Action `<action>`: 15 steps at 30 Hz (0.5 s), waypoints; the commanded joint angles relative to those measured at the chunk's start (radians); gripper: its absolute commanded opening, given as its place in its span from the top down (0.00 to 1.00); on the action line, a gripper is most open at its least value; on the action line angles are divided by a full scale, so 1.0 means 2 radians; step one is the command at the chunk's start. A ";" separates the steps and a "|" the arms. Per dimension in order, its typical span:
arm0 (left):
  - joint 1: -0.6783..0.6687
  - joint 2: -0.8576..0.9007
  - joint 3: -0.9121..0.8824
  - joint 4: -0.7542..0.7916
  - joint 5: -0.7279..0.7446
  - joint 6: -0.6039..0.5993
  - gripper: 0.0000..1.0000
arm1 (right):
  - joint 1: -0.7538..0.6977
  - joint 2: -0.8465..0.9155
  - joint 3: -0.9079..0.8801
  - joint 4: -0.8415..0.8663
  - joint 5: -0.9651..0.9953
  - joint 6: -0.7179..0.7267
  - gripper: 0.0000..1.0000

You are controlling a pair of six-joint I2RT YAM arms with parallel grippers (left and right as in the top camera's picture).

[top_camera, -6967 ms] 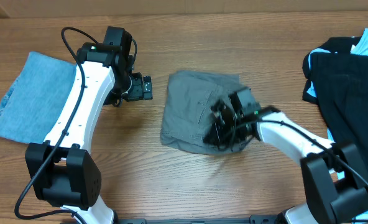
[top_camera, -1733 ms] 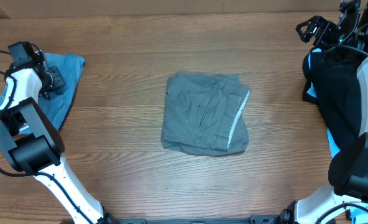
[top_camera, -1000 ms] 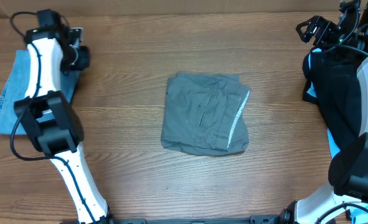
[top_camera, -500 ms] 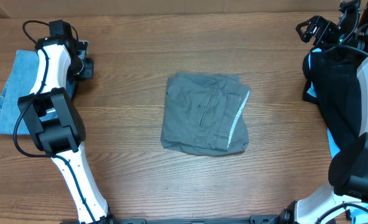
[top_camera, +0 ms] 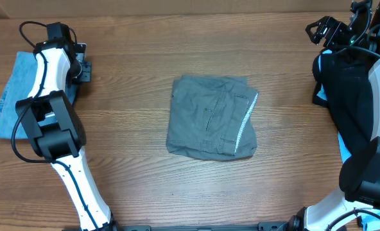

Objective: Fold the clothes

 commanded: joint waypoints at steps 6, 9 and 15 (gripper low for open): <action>0.038 0.005 -0.003 0.014 0.009 0.011 0.96 | 0.001 -0.001 -0.001 0.001 0.002 0.000 0.00; 0.046 0.005 -0.003 0.014 0.026 0.011 0.96 | 0.001 -0.001 -0.001 0.001 0.002 0.000 0.00; 0.045 0.002 0.012 0.010 0.095 -0.023 0.96 | 0.001 -0.001 -0.001 0.001 0.002 0.000 0.00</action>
